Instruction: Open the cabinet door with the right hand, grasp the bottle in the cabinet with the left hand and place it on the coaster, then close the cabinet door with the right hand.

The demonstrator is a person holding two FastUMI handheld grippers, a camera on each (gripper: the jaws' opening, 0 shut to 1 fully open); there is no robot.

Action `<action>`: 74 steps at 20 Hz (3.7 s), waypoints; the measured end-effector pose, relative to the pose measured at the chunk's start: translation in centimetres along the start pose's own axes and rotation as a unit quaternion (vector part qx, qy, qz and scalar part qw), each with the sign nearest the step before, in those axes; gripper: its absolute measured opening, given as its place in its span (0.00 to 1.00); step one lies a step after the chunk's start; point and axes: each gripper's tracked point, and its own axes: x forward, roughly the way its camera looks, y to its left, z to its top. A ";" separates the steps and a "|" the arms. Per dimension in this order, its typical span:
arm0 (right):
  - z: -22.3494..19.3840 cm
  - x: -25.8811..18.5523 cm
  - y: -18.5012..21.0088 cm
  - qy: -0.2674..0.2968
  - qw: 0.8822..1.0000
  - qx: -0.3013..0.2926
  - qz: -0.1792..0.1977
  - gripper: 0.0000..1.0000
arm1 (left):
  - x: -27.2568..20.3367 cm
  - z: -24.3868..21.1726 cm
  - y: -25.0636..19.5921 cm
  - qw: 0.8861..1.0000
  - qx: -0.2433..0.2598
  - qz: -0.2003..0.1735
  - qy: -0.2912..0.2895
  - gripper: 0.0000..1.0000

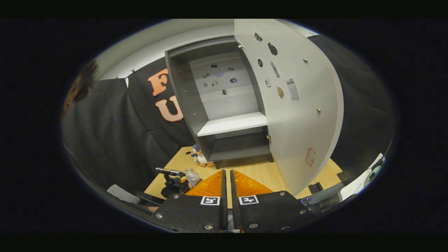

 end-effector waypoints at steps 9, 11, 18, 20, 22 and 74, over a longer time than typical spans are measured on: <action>-1.1 0.0 0.2 0.011 1.000 0.020 0.018 0.06 | -0.8 -2.8 0.3 0.997 -0.052 0.014 0.056 0.87; -1.3 -0.2 0.3 0.012 1.000 0.017 0.021 0.05 | -1.1 -2.4 0.4 0.997 -0.057 0.014 0.047 0.90; -1.2 -0.6 0.1 0.007 0.999 0.026 0.025 0.05 | -1.8 -0.8 0.6 0.999 -0.040 0.021 0.027 0.95; -1.3 -0.7 0.1 0.007 0.999 0.026 0.025 0.05 | -2.0 -0.4 0.7 0.999 -0.031 0.023 0.026 0.95; -1.5 -0.7 0.1 0.005 0.999 0.027 0.024 0.05 | -2.4 0.1 0.9 0.999 -0.020 0.026 0.023 0.95; 11.0 -3.3 -12.5 -0.157 0.986 -0.048 -0.036 0.45 | -13.2 29.1 -2.0 0.989 -0.011 -0.043 -0.139 0.95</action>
